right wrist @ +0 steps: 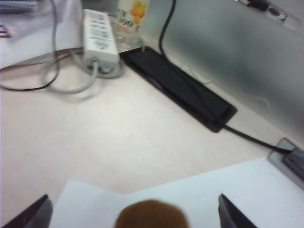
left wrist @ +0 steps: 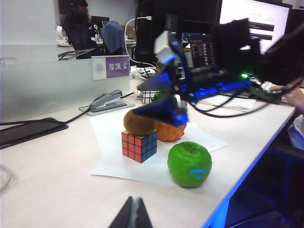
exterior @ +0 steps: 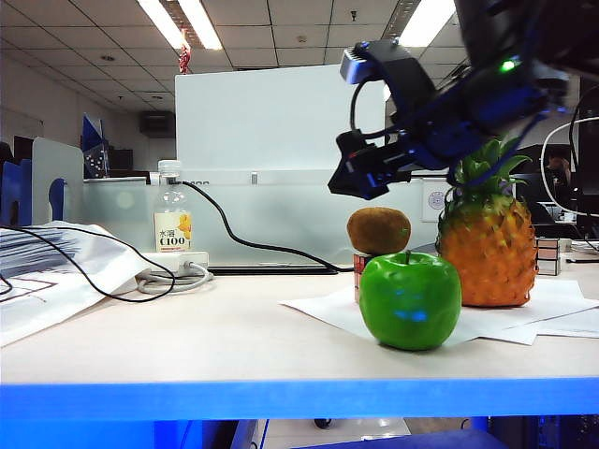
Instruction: Arrange all the fruits from large to small from left to right in a row.
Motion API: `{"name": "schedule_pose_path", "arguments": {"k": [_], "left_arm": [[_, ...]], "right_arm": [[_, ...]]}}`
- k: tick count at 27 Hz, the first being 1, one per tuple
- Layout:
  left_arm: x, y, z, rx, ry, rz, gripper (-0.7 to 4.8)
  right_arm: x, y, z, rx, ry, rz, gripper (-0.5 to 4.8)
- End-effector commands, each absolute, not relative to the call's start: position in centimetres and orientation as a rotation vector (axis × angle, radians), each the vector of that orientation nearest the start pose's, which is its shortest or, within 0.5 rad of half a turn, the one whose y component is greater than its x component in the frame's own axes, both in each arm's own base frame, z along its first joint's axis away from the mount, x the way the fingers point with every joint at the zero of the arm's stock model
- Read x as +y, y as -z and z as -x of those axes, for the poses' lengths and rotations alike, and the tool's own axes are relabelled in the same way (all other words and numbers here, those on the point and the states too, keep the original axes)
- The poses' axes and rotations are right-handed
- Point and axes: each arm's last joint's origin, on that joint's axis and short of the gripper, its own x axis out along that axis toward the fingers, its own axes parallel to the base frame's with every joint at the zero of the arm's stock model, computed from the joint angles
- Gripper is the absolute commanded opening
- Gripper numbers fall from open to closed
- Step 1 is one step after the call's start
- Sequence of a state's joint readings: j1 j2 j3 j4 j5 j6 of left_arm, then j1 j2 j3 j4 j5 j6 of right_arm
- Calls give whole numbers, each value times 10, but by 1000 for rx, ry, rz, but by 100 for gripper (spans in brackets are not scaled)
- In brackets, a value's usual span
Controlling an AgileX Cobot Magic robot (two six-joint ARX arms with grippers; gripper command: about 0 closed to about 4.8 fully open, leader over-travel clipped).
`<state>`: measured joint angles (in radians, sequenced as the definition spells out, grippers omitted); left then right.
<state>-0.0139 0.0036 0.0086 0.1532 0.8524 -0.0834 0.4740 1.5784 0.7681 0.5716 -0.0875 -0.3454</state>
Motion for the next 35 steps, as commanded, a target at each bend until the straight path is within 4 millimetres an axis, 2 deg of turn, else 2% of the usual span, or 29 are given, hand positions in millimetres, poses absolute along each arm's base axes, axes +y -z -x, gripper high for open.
{"name": "schedule_pose_path", "arguments": {"k": [1, 11, 22, 25, 28, 30, 33, 35], "left_arm": [[-23, -181, -86, -131, 878, -3, -6], [-23, -182, -86, -151, 865, -28, -6], [-23, -182, -86, -156, 857, -30, -6], [-23, -182, -86, -157, 845, -29, -6], [-23, -182, -86, -157, 845, -29, -6], [-23, -182, -86, -157, 845, -29, -6], [-23, -182, -86, -157, 845, -29, -6], [-23, -182, -86, -157, 845, -29, -6]], "right_arm": [[156, -211, -301, 179, -554, 413, 479], [160, -187, -311, 286, -545, 444, 479], [158, -182, -312, 314, -481, 456, 479], [158, -182, -312, 321, -463, 462, 360], [157, -181, -312, 337, -452, 469, 208], [157, -180, -312, 344, -453, 471, 182], [157, -179, -311, 350, -454, 473, 105], [156, -183, -311, 341, -452, 470, -9]]}}
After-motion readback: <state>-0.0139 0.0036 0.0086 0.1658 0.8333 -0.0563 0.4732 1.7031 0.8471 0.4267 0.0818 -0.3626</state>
